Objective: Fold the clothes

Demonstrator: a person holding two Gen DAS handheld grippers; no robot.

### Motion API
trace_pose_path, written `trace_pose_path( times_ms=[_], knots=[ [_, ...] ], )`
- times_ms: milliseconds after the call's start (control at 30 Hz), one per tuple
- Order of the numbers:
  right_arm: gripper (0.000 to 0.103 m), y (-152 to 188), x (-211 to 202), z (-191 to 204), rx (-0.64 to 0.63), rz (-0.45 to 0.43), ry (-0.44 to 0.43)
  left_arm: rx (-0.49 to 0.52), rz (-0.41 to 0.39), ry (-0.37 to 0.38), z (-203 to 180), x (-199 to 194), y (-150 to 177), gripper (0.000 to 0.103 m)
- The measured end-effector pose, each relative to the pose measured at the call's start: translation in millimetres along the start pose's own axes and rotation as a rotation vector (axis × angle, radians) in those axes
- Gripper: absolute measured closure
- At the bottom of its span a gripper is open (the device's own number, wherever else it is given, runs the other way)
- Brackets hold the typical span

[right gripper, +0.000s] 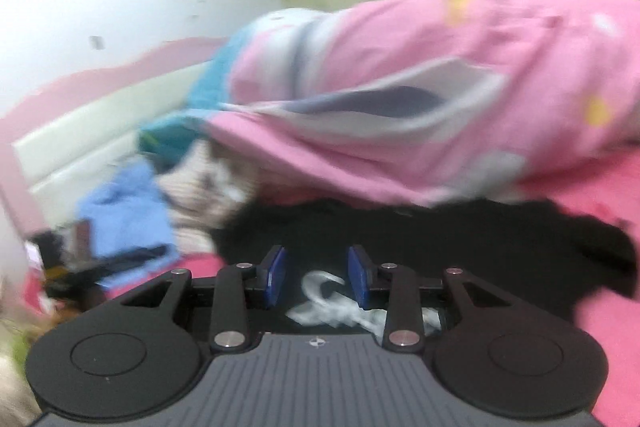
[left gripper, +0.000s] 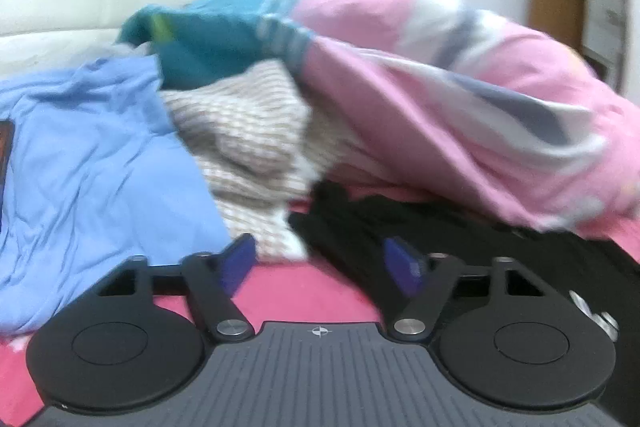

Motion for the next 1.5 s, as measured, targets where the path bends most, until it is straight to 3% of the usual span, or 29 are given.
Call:
trace_pose_path(
  times_ms=[100, 267, 433, 667, 800, 967, 1267, 1400, 1500],
  knots=[
    [0.066, -22.0, 39.3, 31.6, 0.008, 0.037, -0.067, -0.066, 0.004, -0.021, 10.7, 36.0, -1.0, 0.056],
    [0.066, -31.9, 92.8, 72.3, 0.005, 0.100, -0.130, -0.144, 0.011, 0.026, 22.9, 69.8, 1.0, 0.064],
    [0.066, -29.3, 138.5, 96.5, -0.055, 0.139, -0.125, -0.247, 0.057, 0.071, 37.8, 95.5, 7.4, 0.086],
    [0.066, -43.4, 195.5, 122.7, -0.121, 0.152, -0.115, -0.370, 0.013, 0.171, 56.4, 97.8, 14.3, 0.102],
    [0.066, -54.8, 236.0, 141.7, -0.165, 0.154, -0.087, -0.313, -0.094, 0.200, 50.4, 75.4, 13.3, 0.103],
    [0.066, -63.3, 290.7, 158.8, -0.192, 0.212, -0.054, -0.141, -0.196, 0.199, 26.4, 39.0, 16.3, 0.103],
    [0.066, -58.5, 362.2, 208.4, -0.360, 0.397, -0.047, -0.107, -0.131, 0.214, 19.4, 38.4, 22.8, 0.103],
    [0.065, -55.7, 377.0, 237.2, -0.550, 0.472, -0.024, -0.092, -0.104, 0.230, 16.0, 44.8, 24.0, 0.103],
    [0.056, -48.1, 377.4, 259.9, -0.734, 0.495, -0.012, -0.060, -0.092, 0.245, 9.8, 46.1, 25.7, 0.103]
  ],
)
Point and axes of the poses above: each gripper's, at about its wrist camera, not at the fingertips, and x roughly the way its jaws point, z to its left, y to its underside, the point moved 2 cm from there along x, roughly the way its jaws point, and after that the axes turned 12 degrees about y, right-handed, at the moved point
